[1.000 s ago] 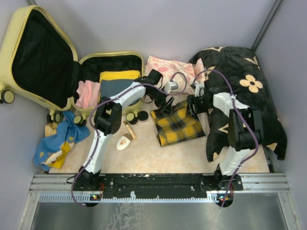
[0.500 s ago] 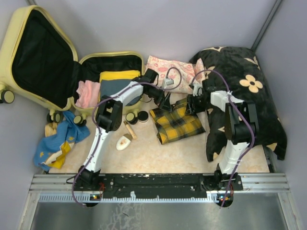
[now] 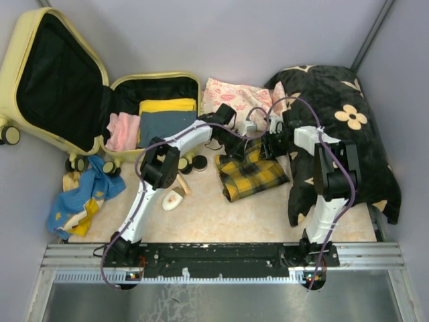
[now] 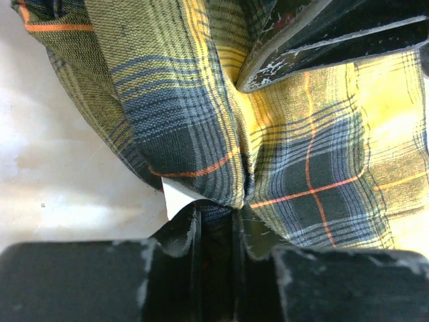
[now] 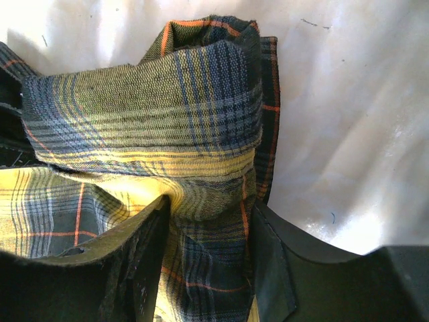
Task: Pack the luggage
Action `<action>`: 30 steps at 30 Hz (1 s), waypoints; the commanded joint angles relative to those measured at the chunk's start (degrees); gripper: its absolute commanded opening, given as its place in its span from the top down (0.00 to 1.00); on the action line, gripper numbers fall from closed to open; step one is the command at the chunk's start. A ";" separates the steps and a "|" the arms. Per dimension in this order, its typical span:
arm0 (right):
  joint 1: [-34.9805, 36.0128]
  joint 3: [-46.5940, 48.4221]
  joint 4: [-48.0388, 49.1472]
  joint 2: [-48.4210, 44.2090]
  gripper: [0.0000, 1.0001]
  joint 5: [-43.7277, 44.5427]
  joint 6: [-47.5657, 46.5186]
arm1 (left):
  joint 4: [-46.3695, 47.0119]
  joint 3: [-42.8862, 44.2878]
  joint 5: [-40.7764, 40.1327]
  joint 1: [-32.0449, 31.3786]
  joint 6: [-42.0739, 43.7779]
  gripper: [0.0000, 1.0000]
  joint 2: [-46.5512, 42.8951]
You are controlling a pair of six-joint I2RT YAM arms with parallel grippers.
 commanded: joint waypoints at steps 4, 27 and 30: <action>-0.32 4.22 0.89 -2.04 0.47 -0.35 -0.12 | 4.00 -1.92 -0.89 -1.17 -3.88 1.00 -4.13; -7.13 6.66 16.28 -21.28 0.01 -6.36 11.06 | 6.86 -0.16 3.13 6.99 -13.00 1.00 -24.60; -7.07 7.26 17.05 -21.26 0.01 -5.22 12.08 | 8.87 0.66 2.82 11.62 -15.36 1.00 -27.24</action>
